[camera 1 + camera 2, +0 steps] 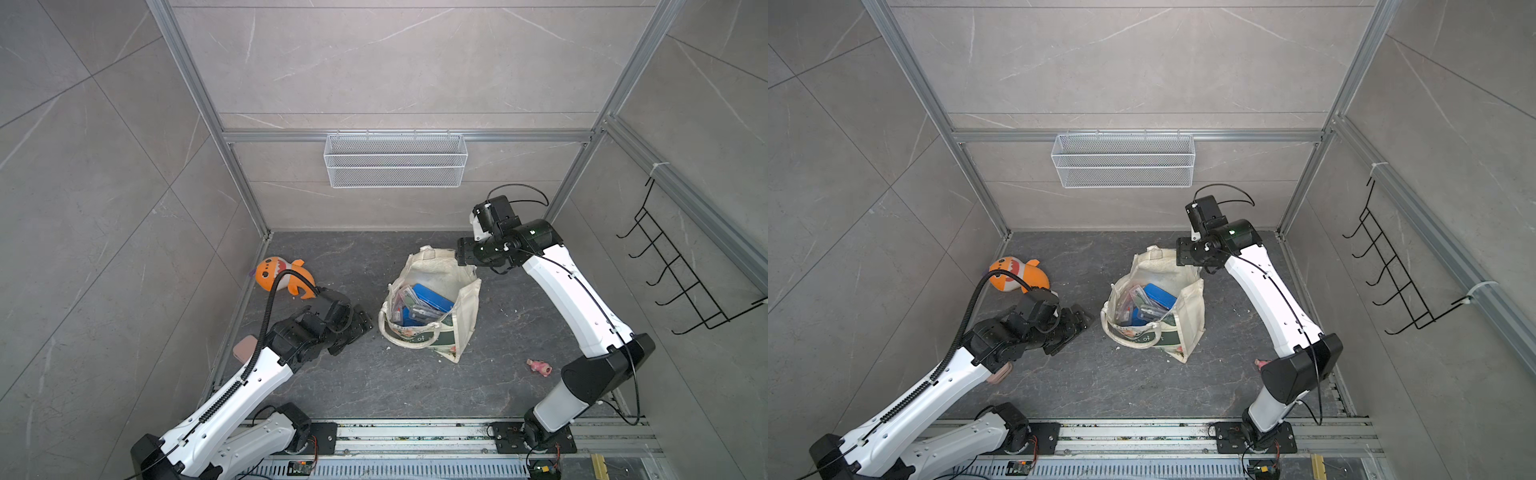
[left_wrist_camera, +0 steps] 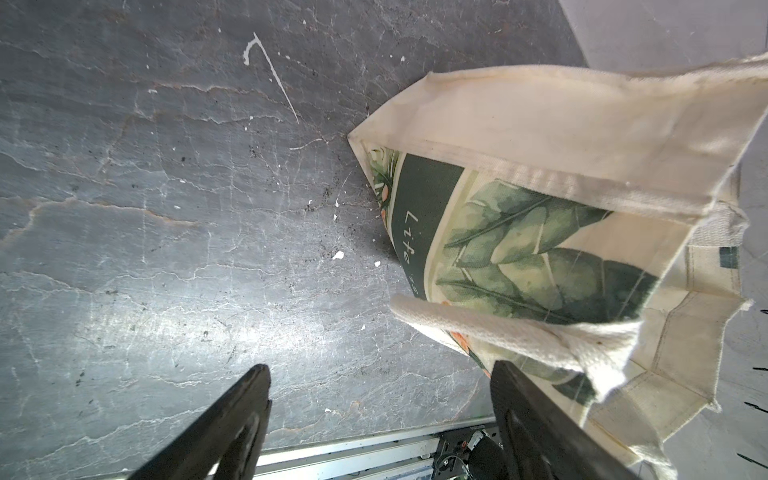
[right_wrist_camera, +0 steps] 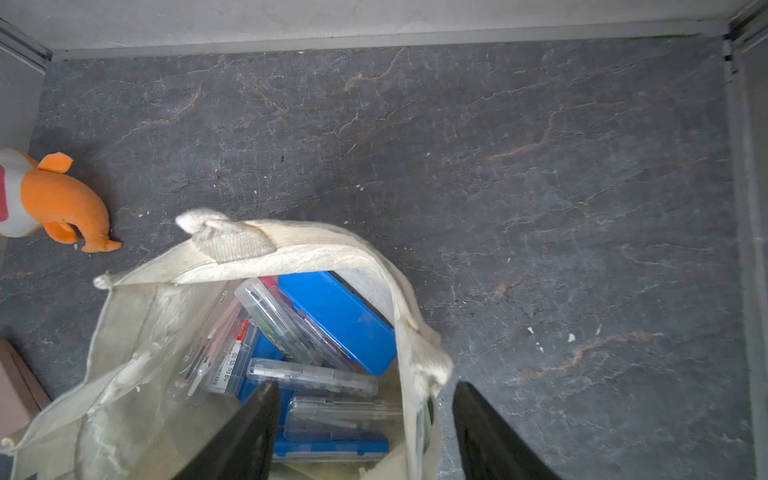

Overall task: Take out the compass set from the canvas bag
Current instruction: Adjust the canvas bag at the center of the board.

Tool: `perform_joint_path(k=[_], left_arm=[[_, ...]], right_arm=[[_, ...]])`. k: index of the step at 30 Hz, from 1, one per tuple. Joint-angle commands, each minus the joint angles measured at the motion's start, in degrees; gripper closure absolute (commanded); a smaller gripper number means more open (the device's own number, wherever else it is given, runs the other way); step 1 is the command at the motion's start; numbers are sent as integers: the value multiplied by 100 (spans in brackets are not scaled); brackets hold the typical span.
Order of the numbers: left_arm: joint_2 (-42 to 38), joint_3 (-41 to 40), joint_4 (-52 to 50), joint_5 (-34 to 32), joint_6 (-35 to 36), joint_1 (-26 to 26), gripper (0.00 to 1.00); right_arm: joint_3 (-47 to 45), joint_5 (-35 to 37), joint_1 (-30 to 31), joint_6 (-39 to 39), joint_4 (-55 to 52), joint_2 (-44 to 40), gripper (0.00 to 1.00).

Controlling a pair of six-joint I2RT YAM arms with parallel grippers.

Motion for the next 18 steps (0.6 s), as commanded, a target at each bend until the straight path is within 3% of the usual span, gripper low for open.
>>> perform_joint_path(k=[1,4,18], left_arm=[[17,70,87,-136,-226,-59,14],[9,16,210,-58,-286,-61,14],[-24,302,413,175,-865,-448,14]], right_arm=[[263,-691,-109,-308,32,277,31],[265,-824,-163,-429,-43,485,33],[123,-123,-412,-478,-154,349,31]])
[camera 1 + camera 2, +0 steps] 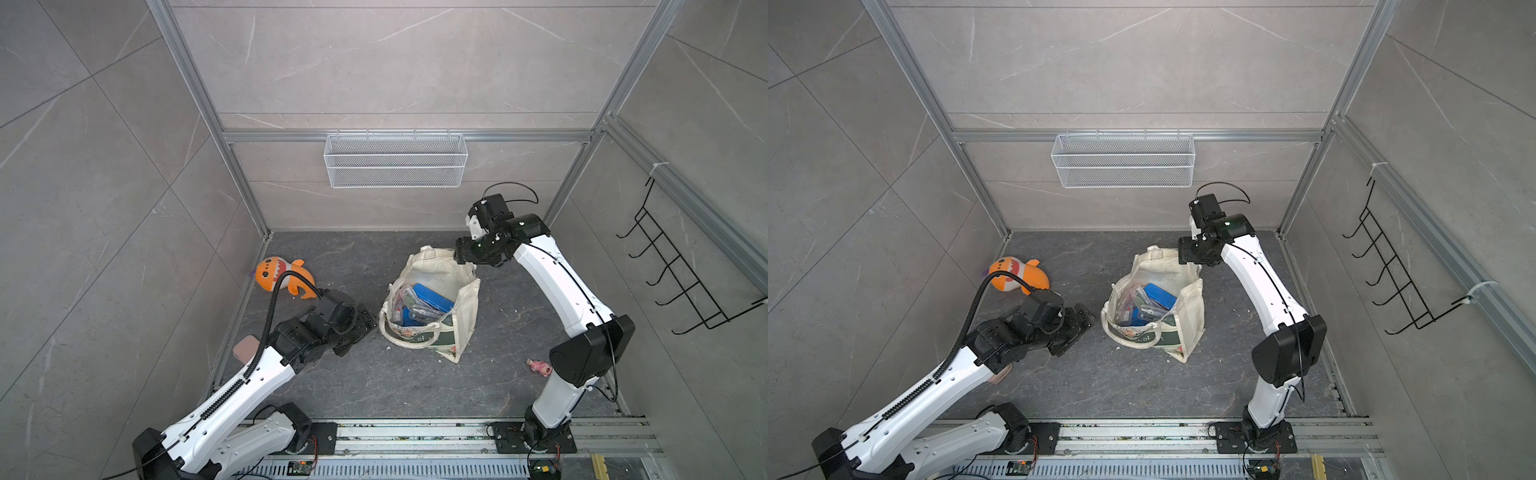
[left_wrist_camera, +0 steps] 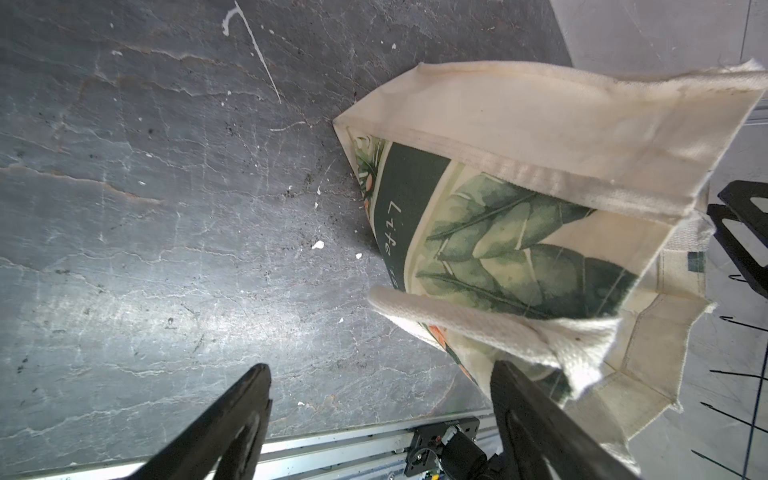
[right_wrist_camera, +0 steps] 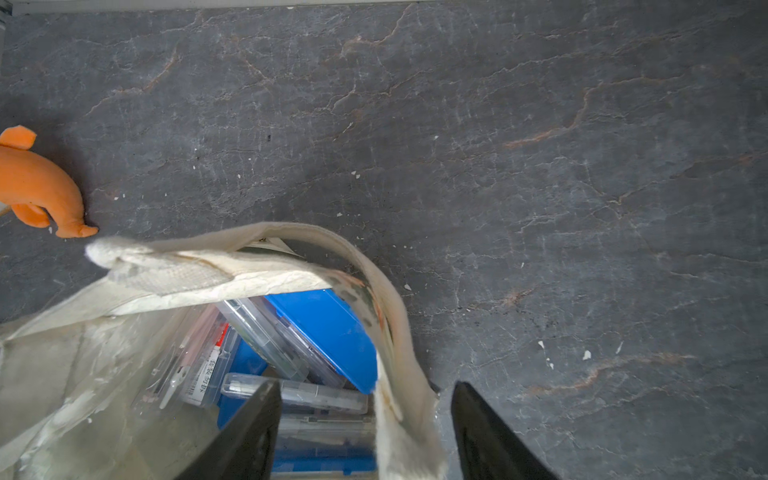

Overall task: Take out the compass set from the canvas bag
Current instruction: Adjust the canvas bag at the center of the board.

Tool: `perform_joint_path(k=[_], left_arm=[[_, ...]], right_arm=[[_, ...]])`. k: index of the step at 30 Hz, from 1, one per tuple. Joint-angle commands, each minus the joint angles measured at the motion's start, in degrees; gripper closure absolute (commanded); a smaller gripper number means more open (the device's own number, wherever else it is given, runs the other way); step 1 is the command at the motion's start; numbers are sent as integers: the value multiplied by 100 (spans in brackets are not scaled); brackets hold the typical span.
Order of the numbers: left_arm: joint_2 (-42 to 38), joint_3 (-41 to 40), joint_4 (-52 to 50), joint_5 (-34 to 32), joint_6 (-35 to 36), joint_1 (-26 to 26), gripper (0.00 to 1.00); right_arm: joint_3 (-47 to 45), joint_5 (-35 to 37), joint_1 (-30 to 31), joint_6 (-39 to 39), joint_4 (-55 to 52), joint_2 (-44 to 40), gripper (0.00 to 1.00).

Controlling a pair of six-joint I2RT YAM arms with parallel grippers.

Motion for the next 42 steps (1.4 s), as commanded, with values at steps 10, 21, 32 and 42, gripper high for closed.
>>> perform_joint_path(k=[10,21,32,42], left_arm=[[503,672,708,15,-873,-914,12],[1094,441,1081,-204,-942,-1065,24],[1648,1214,752,145,47,-351,100],[2005,2805,-498,1104,1749,1516,100]], right_arm=[[-449,-66,-109,-194,26,-11,34],[-802,-350,-115,-87,256,-43,52],[-1594,-1446,-3,762,747,-926,97],[-2480,-1296,1872,2626,1626,-1808,100]])
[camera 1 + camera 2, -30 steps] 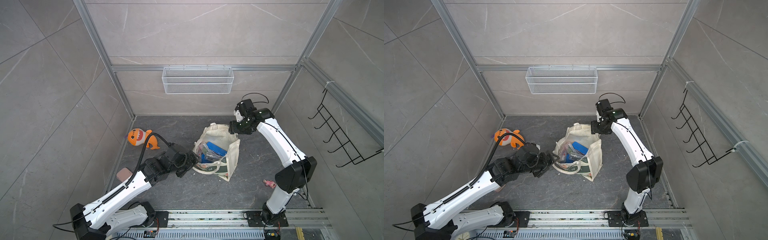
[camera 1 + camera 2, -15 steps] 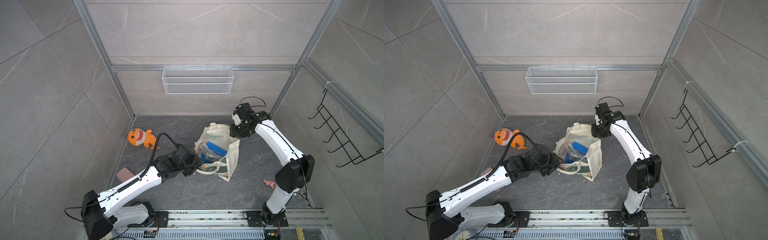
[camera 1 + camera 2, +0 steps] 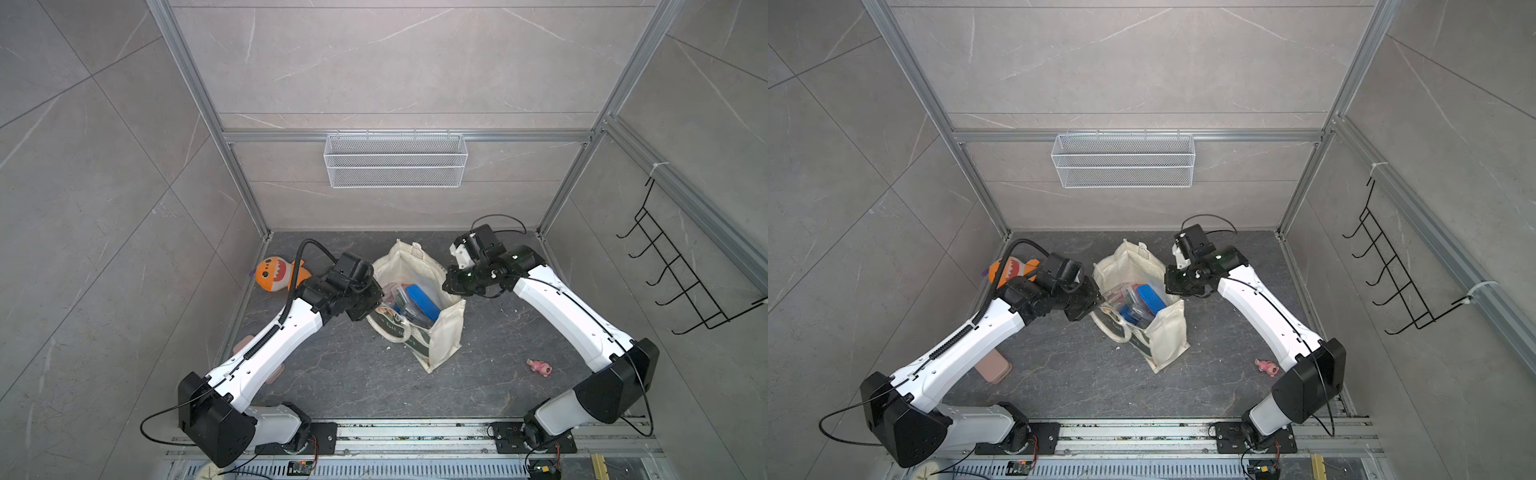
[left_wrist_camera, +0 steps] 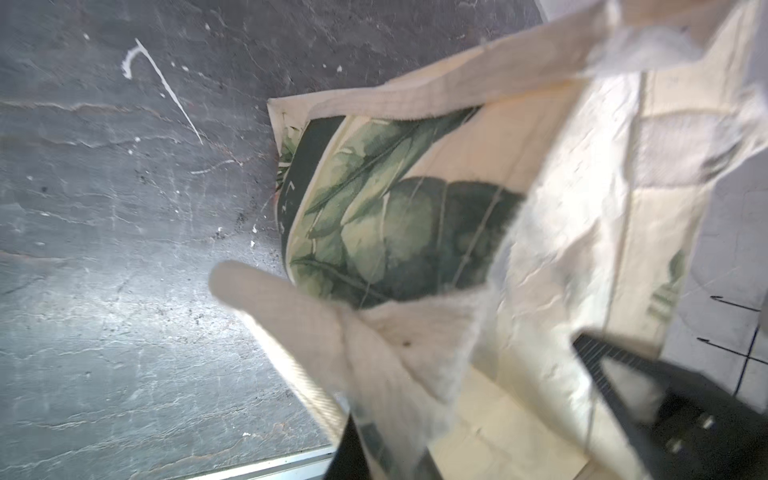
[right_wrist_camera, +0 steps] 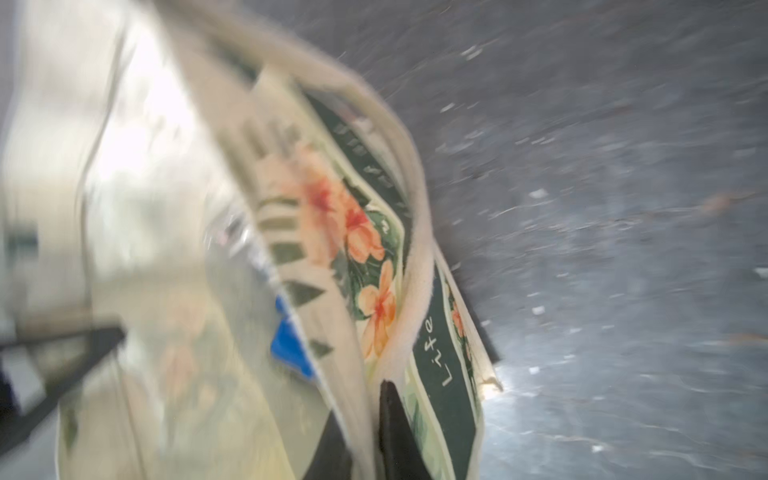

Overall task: Take out the compass set from the canvas bag
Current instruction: Adjust the canvas bag at the center of the board.

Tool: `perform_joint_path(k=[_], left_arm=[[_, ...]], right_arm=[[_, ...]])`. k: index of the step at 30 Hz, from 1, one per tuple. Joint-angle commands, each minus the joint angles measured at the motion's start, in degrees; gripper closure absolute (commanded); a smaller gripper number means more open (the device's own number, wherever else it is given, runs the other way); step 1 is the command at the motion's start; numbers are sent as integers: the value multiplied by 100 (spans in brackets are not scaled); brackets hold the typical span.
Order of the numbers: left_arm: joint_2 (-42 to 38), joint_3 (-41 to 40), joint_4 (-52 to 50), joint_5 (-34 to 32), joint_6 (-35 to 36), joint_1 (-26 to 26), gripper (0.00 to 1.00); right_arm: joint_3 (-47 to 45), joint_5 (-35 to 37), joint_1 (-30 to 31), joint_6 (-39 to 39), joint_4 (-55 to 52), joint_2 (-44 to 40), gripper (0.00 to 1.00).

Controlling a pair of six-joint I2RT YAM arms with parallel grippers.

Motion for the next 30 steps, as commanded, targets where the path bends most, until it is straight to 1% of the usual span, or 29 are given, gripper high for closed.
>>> perform_joint_path(k=[1,3,7,9,10,12,13,14,15,16,17,18,20,22,25,30], left_arm=[[28,843,-216,520,989,598,100],[210,1152,-468,751,1303,849,100],[514,1442,-849,1023,1702,1044,100],[562,1397,-950,1076,1816,1078,100],[550,1337,-1007,1050,1856,1082,100],[439,1181,-1105,946,1887,1114,99],[349,1084,-1138,883,1895,1148,87],[245,1000,-1177,818,1905,1176,78],[163,925,-1217,774,1927,1202,72],[86,883,-1292,724,1969,1223,62],[22,868,-1430,637,2007,1230,52],[-23,884,-1559,548,2055,1230,45],[-153,893,-1844,362,2142,1230,34],[-263,932,-2085,183,2228,1230,29],[-365,1046,-2445,-84,2359,1230,25],[-301,1113,-2755,-380,2616,1238,24]], right_arm=[[-233,-75,656,1164,686,-393,100],[-381,208,1055,1547,879,-466,100],[-612,737,1743,2224,1225,-519,99],[-670,993,2033,2361,1310,-454,93],[-674,1088,2128,2367,1298,-394,87],[-677,1127,2189,2380,1211,-278,78],[-690,1121,2196,2359,1197,-249,71],[-714,1112,2199,2327,1200,-243,63],[-709,1135,2199,2296,1184,-248,57],[-703,1170,2199,2243,1151,-265,49],[-661,1210,2199,2175,1109,-284,45],[-601,1248,2199,2102,1043,-293,42],[-419,1372,2199,1945,886,-296,37],[-237,1451,2194,1816,742,-262,36],[124,1574,2175,1615,467,-131,37],[612,1712,2064,1481,110,140,38]])
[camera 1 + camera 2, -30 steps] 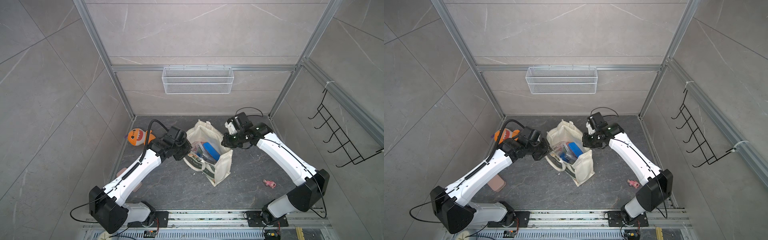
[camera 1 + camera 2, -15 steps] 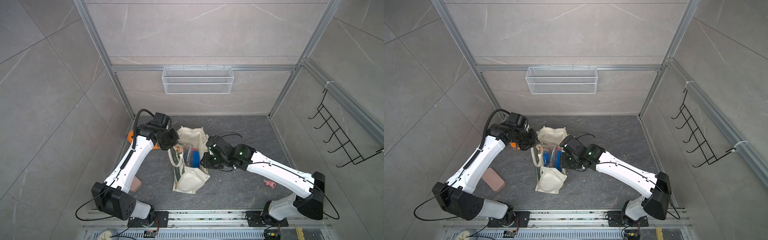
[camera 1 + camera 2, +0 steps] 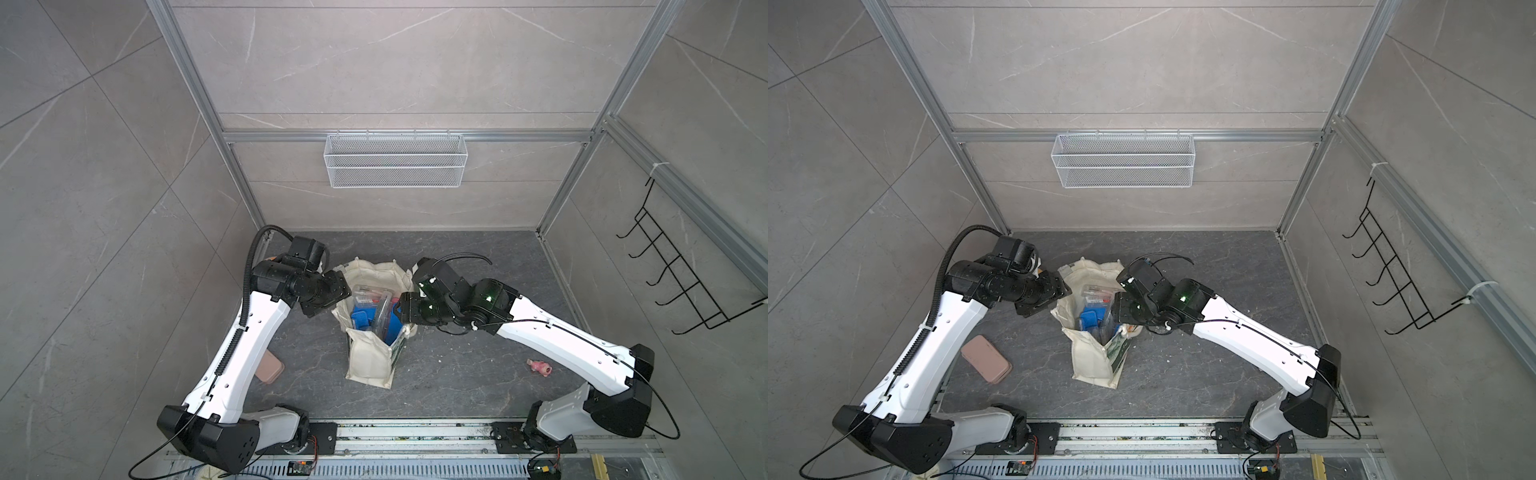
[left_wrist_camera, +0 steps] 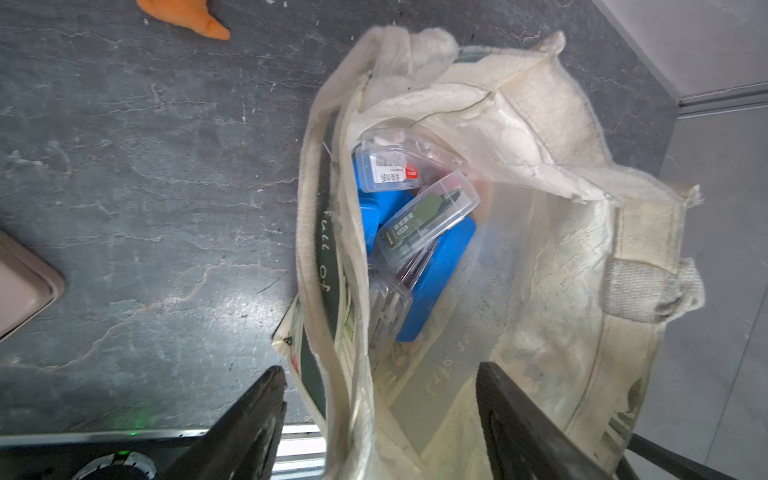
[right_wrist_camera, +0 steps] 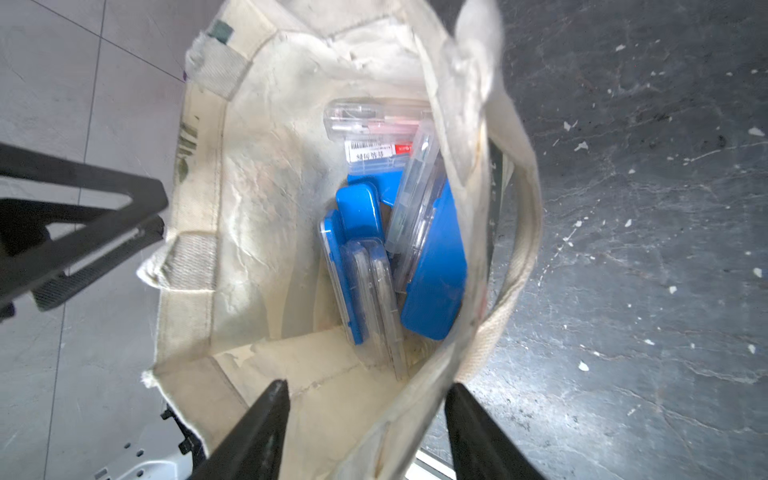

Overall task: Take out the compass set from the canvas bag
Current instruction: Adjust the canvas bag at the center of the board.

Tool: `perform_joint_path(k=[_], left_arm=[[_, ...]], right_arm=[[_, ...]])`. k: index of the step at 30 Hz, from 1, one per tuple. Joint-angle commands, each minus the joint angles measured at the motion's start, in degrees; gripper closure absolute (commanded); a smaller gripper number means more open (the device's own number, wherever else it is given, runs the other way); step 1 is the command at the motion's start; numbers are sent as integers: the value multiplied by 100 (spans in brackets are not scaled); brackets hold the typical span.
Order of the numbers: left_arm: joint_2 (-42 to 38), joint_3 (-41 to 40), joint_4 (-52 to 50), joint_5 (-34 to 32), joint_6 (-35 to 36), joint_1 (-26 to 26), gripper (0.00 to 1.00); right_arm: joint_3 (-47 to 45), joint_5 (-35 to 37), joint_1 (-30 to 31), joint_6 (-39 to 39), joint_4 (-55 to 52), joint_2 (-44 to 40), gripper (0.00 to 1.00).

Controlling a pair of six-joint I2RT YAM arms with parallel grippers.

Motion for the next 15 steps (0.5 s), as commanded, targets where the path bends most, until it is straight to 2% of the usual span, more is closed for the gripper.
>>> perform_joint_path(k=[1,9,15], left_arm=[[58,174,-402,-310,380,23,24],[644,421,-160,-313,635,176,24],[1164,516,89,-41,795,366,31]], right_arm=[[337,233,-120,-236,-424,244,38],[331,137,-333,-278,-485,463,36],[84,-4,-339,-271,-283,533,37]])
